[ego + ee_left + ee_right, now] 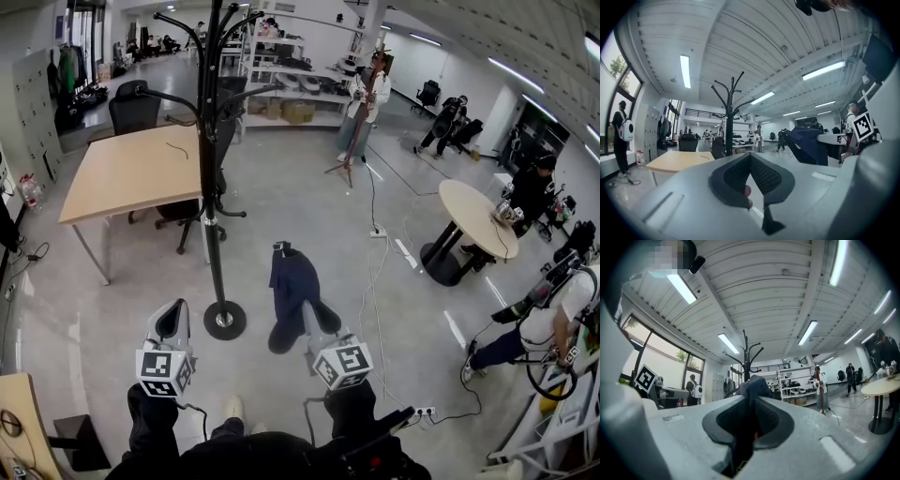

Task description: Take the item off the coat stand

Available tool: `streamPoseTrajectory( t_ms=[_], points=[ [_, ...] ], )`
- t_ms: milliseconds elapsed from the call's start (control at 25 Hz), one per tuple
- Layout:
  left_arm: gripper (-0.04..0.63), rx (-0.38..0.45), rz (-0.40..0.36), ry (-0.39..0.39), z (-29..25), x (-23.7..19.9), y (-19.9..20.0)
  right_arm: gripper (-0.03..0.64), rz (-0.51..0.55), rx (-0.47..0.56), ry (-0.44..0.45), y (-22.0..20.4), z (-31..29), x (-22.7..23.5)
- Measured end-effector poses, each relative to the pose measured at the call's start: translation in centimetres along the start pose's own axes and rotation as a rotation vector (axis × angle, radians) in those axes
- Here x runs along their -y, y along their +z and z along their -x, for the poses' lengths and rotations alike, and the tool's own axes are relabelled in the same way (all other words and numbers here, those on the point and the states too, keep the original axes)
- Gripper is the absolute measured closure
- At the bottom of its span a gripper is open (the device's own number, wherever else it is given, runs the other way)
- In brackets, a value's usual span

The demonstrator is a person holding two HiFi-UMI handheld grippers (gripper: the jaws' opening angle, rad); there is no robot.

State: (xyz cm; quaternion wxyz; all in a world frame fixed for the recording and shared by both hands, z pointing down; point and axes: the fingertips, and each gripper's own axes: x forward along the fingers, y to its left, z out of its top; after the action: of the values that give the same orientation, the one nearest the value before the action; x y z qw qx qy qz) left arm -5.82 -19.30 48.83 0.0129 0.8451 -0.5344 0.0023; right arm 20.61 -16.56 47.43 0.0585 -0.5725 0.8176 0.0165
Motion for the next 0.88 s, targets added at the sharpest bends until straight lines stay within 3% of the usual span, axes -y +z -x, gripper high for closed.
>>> streamPoseTrajectory(
  t_ms=[880],
  points=[
    [0.592, -0.006, 0.000, 0.000, -0.21, 0.76, -0.02, 0.577, -0.005, -0.002, 0.010, -0.17, 0.47, 0.42]
  ],
)
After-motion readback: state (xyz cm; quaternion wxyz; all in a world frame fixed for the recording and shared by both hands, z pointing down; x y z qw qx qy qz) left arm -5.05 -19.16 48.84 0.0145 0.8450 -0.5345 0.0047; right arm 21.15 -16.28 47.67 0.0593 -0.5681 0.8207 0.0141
